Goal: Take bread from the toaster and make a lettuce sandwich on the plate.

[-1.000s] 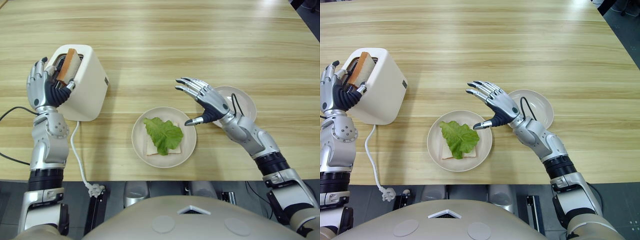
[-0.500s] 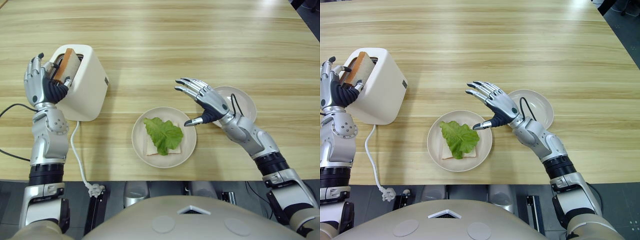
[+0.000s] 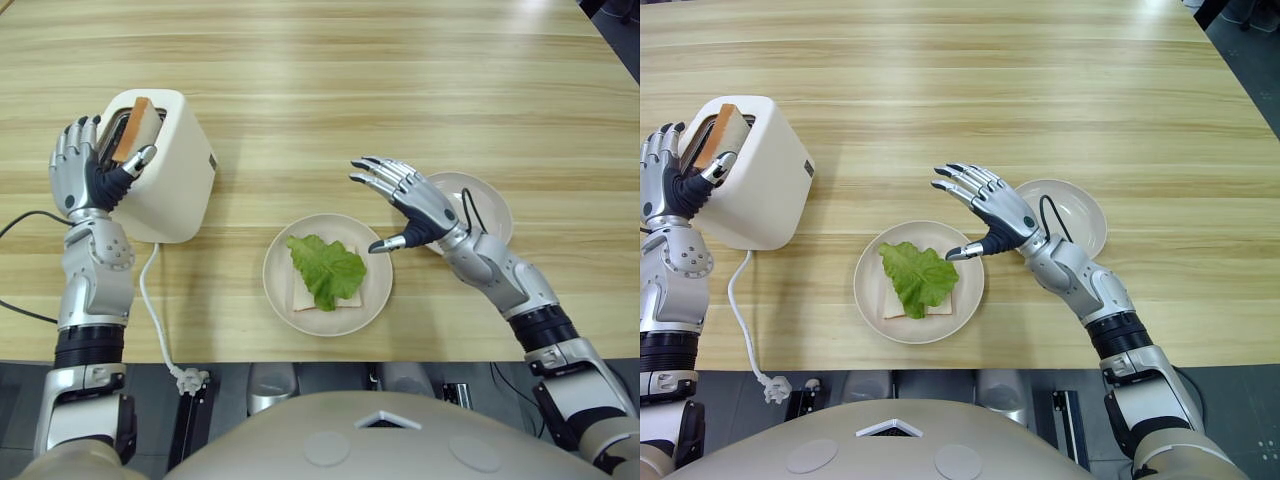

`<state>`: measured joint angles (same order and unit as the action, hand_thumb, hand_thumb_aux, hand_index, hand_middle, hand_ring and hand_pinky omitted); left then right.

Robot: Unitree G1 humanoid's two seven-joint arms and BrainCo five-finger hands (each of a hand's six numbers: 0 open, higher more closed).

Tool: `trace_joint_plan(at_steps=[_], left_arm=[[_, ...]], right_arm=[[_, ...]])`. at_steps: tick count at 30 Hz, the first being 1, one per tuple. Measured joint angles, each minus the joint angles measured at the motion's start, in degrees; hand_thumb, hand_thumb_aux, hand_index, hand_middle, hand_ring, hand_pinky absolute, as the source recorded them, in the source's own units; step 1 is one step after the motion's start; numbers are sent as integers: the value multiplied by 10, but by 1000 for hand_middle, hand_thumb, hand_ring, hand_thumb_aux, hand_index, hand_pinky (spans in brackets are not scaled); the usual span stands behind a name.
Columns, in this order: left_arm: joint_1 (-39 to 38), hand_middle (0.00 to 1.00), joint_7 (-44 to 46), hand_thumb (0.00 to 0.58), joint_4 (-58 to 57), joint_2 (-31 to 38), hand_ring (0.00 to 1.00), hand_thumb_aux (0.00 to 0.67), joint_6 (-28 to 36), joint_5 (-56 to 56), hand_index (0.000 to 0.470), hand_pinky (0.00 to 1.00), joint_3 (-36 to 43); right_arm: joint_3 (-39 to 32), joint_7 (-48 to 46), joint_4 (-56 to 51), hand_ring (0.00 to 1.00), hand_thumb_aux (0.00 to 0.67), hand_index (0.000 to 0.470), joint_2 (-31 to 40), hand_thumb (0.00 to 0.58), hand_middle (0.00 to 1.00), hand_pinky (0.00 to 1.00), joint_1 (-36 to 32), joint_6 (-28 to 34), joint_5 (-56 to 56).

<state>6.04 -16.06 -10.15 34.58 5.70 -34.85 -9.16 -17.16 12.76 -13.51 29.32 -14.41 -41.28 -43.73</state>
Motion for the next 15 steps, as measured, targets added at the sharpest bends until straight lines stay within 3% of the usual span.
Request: trace_joint_plan(at_steps=[1,2,3,15], left_arm=[[0,0,0,536,0,0,0,486,0,1,334,0,0],[0,0,0,577,1,0,0,623,-1,2,428,0,0],[0,0,0,580,1,0,0,670,-1,4,460,0,0],[-2,0,0,580,16,-1,0,670,2,7,460,0,2]], right_arm=[[0,0,0,0,0,0,0,0,0,0,0,0,0],[0,0,0,0,0,0,0,0,0,0,0,0,0],[0,0,0,0,0,0,0,0,0,0,1,0,0],[0,0,0,0,0,0,0,0,0,0,4,-1,1]])
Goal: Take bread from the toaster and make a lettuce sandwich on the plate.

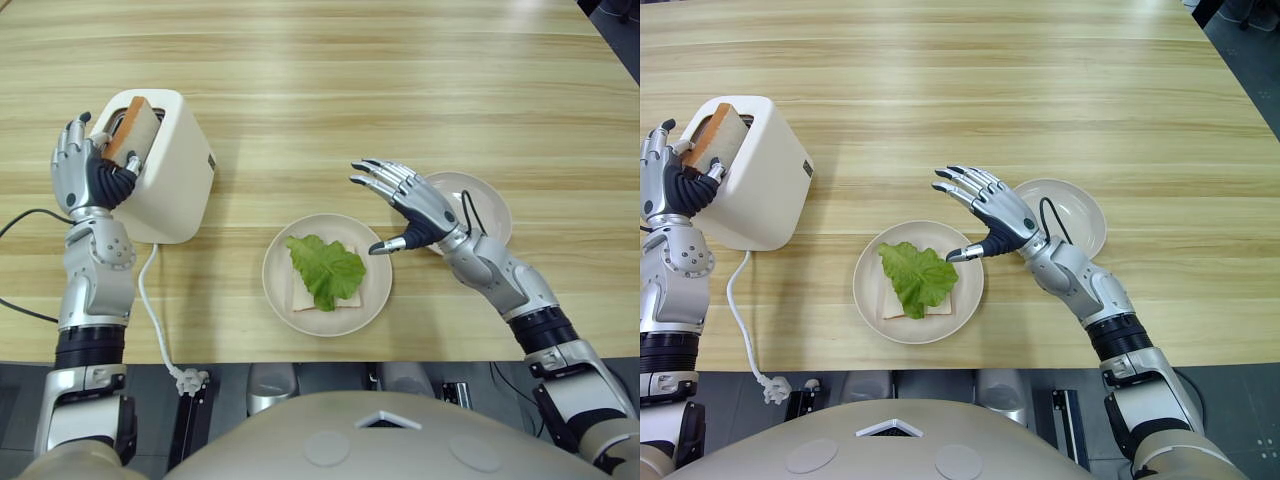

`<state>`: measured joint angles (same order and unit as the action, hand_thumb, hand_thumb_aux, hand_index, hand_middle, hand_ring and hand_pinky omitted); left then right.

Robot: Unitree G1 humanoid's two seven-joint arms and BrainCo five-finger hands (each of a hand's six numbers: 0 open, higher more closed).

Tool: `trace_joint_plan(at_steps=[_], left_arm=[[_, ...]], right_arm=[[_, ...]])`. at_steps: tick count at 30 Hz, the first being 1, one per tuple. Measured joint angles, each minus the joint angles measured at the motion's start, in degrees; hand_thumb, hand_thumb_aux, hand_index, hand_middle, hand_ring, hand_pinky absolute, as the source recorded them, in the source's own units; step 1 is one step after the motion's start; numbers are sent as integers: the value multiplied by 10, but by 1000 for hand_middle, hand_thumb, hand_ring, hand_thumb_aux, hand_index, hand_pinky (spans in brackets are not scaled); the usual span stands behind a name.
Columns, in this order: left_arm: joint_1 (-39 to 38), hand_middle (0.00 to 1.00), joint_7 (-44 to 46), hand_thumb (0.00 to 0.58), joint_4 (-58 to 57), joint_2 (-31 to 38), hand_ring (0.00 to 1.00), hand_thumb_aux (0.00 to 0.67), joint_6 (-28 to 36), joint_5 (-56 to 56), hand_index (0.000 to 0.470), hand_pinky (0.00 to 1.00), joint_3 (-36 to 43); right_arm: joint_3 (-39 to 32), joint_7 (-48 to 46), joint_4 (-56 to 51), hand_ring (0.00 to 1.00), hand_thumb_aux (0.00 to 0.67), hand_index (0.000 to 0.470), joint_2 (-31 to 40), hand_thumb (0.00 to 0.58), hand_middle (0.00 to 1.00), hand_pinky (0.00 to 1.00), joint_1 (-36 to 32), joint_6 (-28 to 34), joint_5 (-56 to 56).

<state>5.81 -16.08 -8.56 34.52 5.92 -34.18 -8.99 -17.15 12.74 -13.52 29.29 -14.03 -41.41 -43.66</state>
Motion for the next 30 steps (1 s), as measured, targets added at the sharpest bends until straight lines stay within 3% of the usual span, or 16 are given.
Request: trace_joint_plan(at_steps=[12,13,14,26,30], left_arm=[[-3,0,-20,580,27,0,0,670,-2,-1,460,0,-6],[-4,427,-25,580,37,0,427,670,-4,-1,460,427,-9],[-4,1000,-31,580,53,0,1000,670,-5,-1,460,1000,-15],[4,1000,-28,580,264,5,1000,670,-32,7,460,1000,-89],[18,1000,59,580,308,-48,1000,670,-60,127,460,1000,-58]], right_arm=[[-1,0,-11,0,0,0,0,0,0,0,2,-2,-1],[-1,0,-12,0,0,0,0,0,0,0,2,-2,-1],[-1,0,-12,0,0,0,0,0,0,0,2,-2,-1],[35,26,-16,0,0,0,3,0,0,0,-14,3,20],[72,28,-16,0,0,0,2,0,0,0,-18,-3,86]])
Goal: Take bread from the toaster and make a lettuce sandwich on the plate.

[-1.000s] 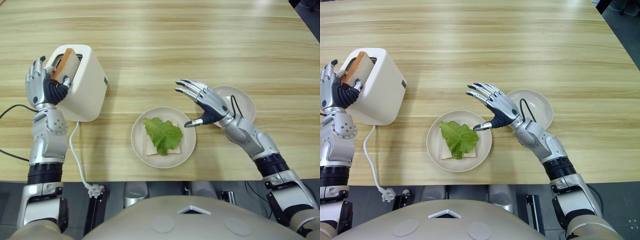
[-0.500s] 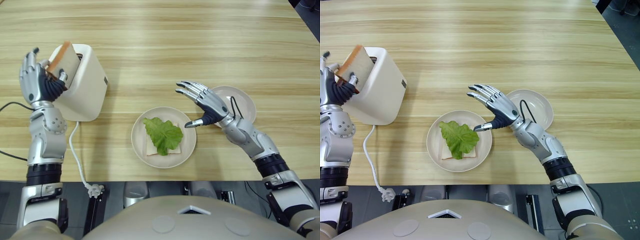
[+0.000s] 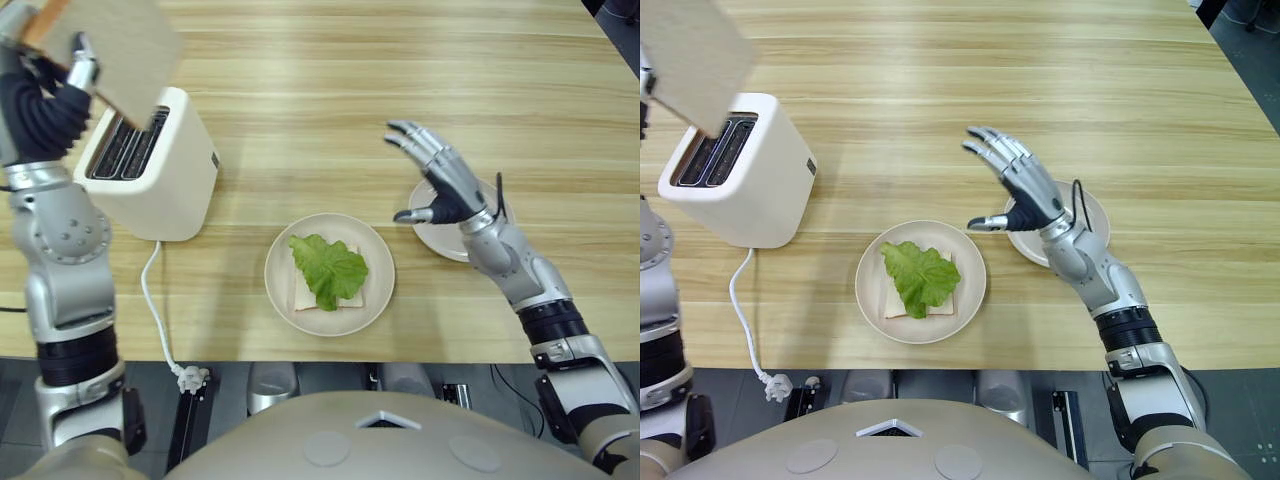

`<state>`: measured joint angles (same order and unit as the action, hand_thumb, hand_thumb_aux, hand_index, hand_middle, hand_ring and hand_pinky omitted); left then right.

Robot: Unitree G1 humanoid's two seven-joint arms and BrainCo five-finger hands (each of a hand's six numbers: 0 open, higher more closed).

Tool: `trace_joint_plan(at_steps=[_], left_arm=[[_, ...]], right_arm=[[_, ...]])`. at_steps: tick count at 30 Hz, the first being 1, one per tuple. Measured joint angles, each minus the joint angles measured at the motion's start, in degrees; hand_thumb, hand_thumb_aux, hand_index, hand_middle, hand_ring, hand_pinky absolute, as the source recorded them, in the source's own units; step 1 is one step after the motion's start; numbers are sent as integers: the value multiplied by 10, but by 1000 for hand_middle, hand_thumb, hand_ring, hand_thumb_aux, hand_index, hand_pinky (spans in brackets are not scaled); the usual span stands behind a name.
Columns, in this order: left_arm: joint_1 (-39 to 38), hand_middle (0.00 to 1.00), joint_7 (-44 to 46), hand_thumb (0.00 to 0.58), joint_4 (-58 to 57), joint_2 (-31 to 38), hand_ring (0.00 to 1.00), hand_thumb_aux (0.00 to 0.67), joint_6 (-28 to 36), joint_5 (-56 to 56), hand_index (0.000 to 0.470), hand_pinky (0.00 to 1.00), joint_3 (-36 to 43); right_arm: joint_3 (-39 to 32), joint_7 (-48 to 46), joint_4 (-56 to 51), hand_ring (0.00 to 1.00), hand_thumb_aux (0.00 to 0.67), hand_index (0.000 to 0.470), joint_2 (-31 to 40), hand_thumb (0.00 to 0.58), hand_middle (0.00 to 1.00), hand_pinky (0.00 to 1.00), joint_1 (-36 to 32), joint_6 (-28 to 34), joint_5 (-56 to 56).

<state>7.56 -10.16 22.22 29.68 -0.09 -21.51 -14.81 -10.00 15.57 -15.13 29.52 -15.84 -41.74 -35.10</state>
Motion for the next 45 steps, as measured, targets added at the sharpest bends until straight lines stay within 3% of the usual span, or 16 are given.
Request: trace_joint_plan(at_steps=[9,15,21,29,45], left_arm=[[-38,1000,245,580,-17,-61,1000,670,26,223,460,1000,141],[-61,1000,336,580,-68,-73,1000,670,63,268,460,1000,197],[-58,1000,413,580,-137,-81,1000,670,93,295,460,1000,234],[-26,1000,452,580,-181,-75,1000,670,107,286,460,1000,244],[-56,1000,479,580,-171,-34,1000,670,111,259,460,1000,258]], right_arm=[[45,-21,2,0,0,0,8,0,0,0,23,-44,94],[57,-49,7,0,0,0,14,0,0,0,41,-56,110],[32,-55,27,0,0,0,18,0,0,0,77,-90,35],[1,-56,47,0,0,0,29,0,0,0,98,-136,-41],[-64,-92,61,0,0,0,46,0,0,0,114,-171,-88]])
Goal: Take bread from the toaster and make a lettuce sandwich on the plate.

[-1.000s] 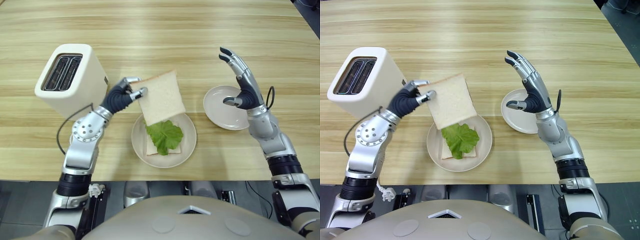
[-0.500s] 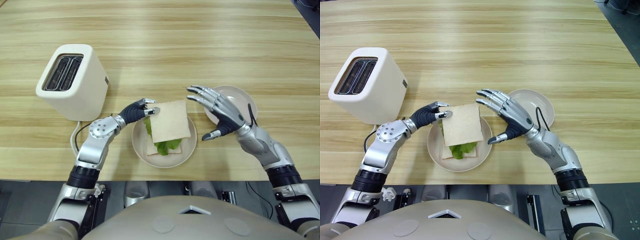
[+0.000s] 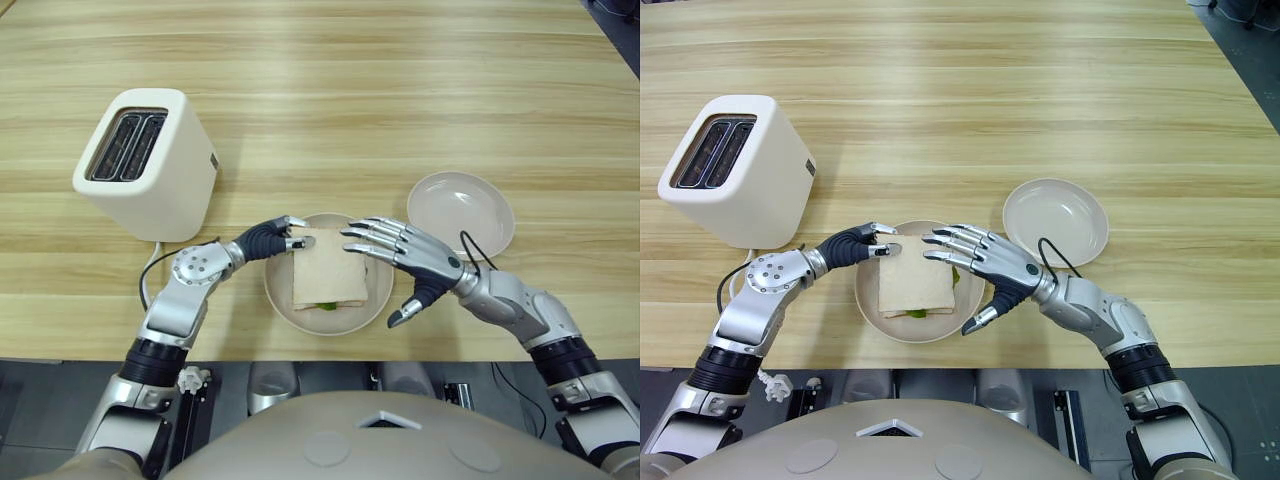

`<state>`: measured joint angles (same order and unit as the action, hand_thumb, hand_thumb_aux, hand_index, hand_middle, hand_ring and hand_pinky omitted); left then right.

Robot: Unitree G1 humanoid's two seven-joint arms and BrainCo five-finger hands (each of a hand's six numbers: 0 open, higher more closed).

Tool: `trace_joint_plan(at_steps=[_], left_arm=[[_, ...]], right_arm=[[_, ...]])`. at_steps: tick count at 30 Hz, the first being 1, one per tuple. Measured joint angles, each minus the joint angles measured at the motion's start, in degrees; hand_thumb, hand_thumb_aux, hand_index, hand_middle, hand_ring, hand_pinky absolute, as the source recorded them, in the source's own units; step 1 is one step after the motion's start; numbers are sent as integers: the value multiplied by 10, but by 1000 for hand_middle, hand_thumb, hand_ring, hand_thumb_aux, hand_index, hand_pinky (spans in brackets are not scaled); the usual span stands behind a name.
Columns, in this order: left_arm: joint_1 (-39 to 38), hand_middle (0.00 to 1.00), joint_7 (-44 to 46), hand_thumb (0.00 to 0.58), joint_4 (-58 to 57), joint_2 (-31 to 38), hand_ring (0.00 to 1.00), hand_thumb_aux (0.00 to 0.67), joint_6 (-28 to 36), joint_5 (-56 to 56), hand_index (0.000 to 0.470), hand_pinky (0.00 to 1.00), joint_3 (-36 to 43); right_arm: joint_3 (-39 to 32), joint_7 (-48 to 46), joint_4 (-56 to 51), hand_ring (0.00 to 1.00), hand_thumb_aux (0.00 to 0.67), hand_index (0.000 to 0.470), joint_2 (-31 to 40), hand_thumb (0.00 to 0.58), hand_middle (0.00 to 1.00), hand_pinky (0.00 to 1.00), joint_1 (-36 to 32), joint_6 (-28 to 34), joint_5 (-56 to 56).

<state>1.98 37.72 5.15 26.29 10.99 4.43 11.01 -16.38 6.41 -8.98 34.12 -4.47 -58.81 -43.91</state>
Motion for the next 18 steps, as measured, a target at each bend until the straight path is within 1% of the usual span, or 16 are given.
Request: trace_joint_plan(at_steps=[4,8,15,18], left_arm=[[0,1000,-4,580,-2,0,1000,670,-6,-17,460,1000,4],[6,1000,-28,580,-33,-5,1000,670,-20,-50,460,1000,14],[20,1000,-54,580,-69,-24,1000,670,-52,-82,460,1000,23],[20,1000,-54,580,-72,-24,1000,670,-58,-88,460,1000,24]], right_arm=[[-30,-30,-4,0,0,0,0,0,0,0,-1,-3,2],[-64,-74,-16,0,0,0,2,0,0,0,-5,-3,7],[-87,-99,-19,0,0,0,-7,0,0,0,-28,1,1],[-103,-121,-34,0,0,0,-14,0,0,0,-35,16,1]])
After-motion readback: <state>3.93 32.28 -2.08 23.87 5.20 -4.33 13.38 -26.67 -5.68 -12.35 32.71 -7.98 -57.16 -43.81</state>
